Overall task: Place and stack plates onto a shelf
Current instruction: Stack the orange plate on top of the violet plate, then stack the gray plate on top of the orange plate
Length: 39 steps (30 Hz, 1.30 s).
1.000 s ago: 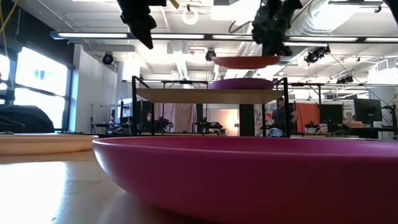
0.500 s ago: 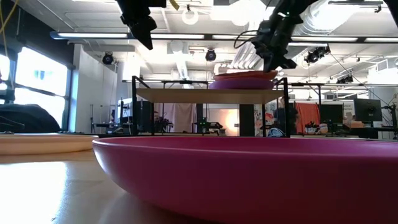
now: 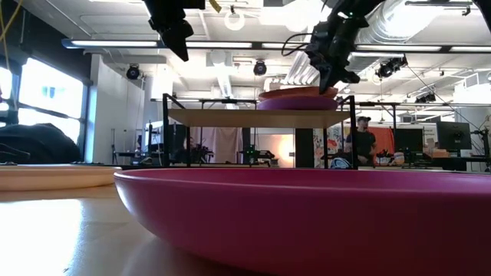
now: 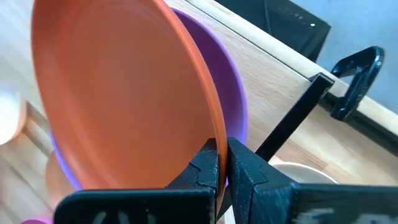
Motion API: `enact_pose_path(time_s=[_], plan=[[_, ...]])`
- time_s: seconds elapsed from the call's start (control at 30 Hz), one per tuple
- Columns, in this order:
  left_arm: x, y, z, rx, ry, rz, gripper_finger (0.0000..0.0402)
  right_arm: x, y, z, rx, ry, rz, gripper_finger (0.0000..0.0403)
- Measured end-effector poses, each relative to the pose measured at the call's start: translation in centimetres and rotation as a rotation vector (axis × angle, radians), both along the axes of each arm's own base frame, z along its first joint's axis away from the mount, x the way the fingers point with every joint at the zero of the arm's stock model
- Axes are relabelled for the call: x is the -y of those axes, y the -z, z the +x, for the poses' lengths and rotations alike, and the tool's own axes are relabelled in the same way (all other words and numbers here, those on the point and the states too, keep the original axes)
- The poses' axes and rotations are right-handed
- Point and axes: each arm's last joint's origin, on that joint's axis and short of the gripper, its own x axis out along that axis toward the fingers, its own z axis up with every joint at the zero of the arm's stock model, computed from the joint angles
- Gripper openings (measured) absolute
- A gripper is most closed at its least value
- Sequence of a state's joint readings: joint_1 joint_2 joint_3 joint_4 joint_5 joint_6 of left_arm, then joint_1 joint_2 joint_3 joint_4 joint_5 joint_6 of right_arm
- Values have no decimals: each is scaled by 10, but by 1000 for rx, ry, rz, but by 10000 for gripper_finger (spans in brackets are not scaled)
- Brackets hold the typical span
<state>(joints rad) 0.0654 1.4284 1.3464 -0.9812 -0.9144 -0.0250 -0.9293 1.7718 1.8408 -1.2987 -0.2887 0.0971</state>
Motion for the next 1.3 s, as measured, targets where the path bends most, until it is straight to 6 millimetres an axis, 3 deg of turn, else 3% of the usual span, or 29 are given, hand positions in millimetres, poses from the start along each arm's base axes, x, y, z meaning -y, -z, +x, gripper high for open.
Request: enact_pose_path(time_s=[0.37, 0.7, 1.07, 1.3], plan=[[0, 0, 0, -2, 1, 1, 122, 0, -1, 5, 21, -17, -31, 4], [0, 0, 0, -2, 1, 1, 122, 0, -1, 6, 26, -15, -31, 89], [0, 0, 0, -1, 1, -2, 122, 4, -11, 0, 38, -9, -56, 99], [5, 7, -3, 63, -3, -246, 122, -12, -33, -2, 42, -67, -11, 99]])
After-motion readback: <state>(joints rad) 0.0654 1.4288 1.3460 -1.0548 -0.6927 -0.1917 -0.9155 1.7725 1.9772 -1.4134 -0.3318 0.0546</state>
